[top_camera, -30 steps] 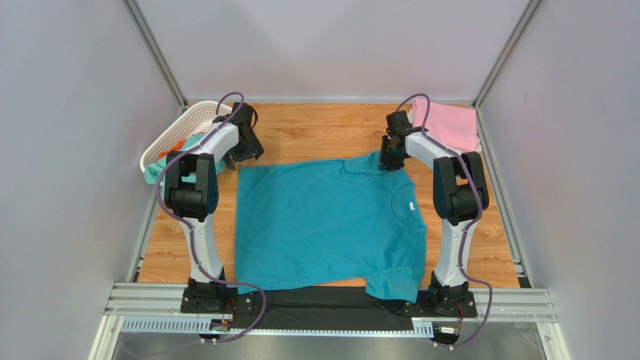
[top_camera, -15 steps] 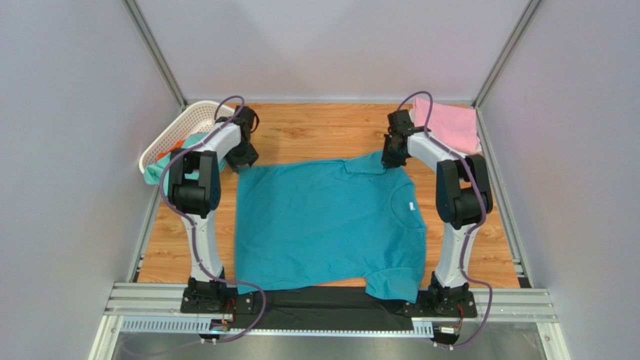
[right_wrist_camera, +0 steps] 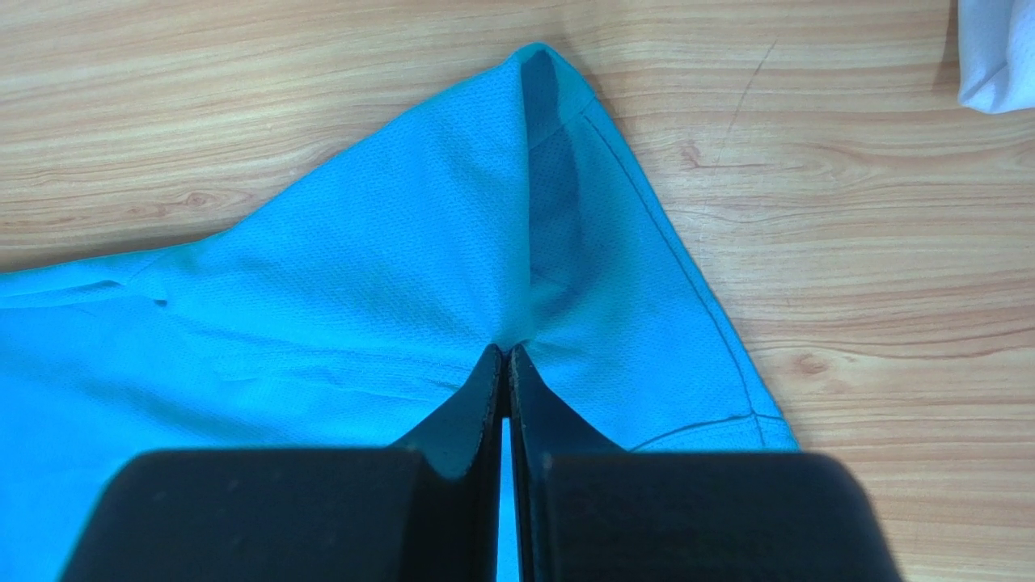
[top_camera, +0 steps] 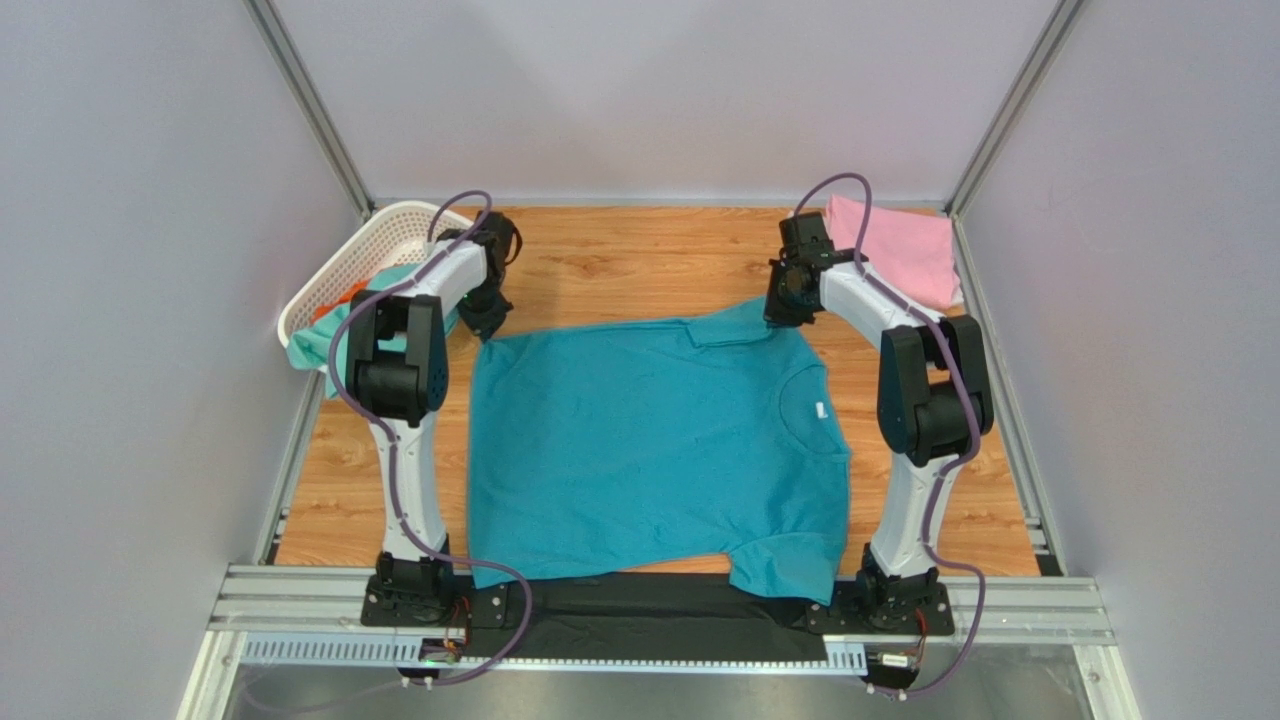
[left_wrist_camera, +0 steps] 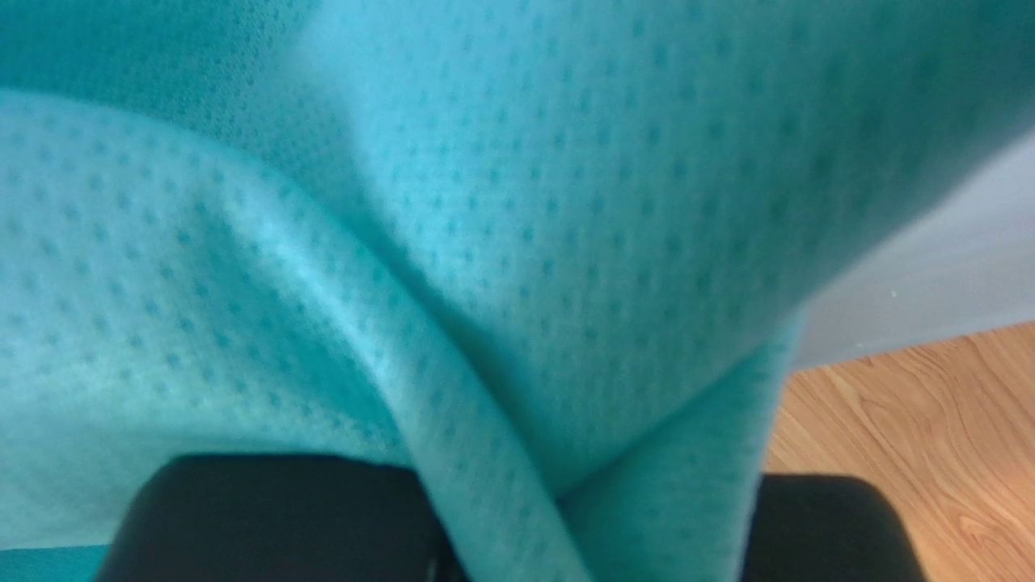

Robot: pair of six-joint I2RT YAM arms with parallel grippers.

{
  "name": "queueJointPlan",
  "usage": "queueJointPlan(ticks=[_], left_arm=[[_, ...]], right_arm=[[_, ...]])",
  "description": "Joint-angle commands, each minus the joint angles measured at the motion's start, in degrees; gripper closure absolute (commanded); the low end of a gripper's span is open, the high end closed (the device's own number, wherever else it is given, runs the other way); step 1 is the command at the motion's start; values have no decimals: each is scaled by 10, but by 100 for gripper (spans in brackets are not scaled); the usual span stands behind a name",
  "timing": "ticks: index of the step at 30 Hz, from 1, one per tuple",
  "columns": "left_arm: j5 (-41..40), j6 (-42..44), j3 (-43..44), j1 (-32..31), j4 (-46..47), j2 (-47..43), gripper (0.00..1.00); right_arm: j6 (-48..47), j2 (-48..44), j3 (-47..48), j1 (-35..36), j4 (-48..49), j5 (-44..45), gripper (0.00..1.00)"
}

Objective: Fold and stack the t-shirts
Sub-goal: Flatten the tshirt out, then fold the tshirt

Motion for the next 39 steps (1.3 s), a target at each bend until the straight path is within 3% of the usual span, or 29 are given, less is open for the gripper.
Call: queueJointPlan(ticks=[1, 13, 28, 39], left_arm=[[-11, -6, 14, 4, -22, 15, 100], [-12, 5, -22, -18, -26, -79, 100], [-47, -50, -230, -56, -31, -290, 100], [-39, -76, -319, -79, -27, -346, 100]], right_arm=[[-12, -22, -1, -3, 21, -1, 100], [-13, -100, -34, -3, 8, -1, 100], [18, -361, -209, -3, -85, 5, 100], [44, -480, -308, 4, -153, -33, 100]])
